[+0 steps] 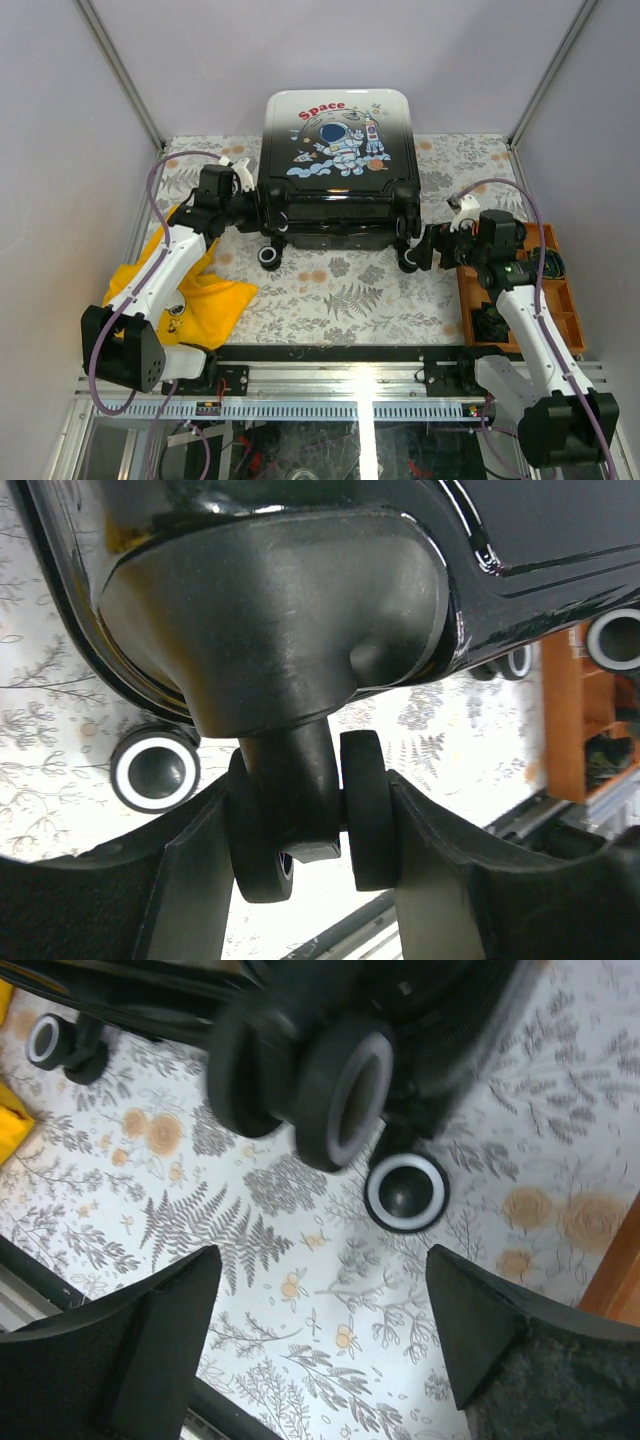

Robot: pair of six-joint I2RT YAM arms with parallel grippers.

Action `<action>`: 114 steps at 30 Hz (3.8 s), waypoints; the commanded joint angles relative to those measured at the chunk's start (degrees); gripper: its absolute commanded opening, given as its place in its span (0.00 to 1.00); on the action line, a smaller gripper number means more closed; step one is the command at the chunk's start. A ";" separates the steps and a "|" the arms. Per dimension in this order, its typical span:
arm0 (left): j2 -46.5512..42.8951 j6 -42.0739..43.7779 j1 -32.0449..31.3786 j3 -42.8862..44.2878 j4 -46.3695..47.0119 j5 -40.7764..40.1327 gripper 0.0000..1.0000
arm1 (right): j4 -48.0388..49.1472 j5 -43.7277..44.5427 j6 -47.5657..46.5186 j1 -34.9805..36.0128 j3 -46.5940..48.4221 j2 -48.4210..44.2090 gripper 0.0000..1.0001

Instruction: Pack the luggage

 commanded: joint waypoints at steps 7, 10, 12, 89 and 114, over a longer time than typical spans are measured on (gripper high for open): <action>-5.15 -5.64 3.08 -1.45 11.02 20.47 0.00 | 25.45 -5.80 3.47 -3.30 -14.08 1.26 0.63; -4.38 -5.80 3.32 -1.46 11.11 20.97 0.00 | 35.36 -5.89 6.79 -3.06 -17.28 2.92 0.60; -4.07 -4.96 3.39 -1.26 10.34 21.01 0.00 | 37.28 -5.39 6.56 -3.07 -17.36 4.46 0.60; -0.98 5.23 13.86 -5.84 6.26 13.97 0.00 | 41.52 -33.62 -49.91 -3.70 -12.12 16.14 0.48; -0.75 5.27 13.81 -5.75 6.01 13.59 0.00 | 48.98 -28.30 -51.14 -1.10 -12.03 19.92 0.26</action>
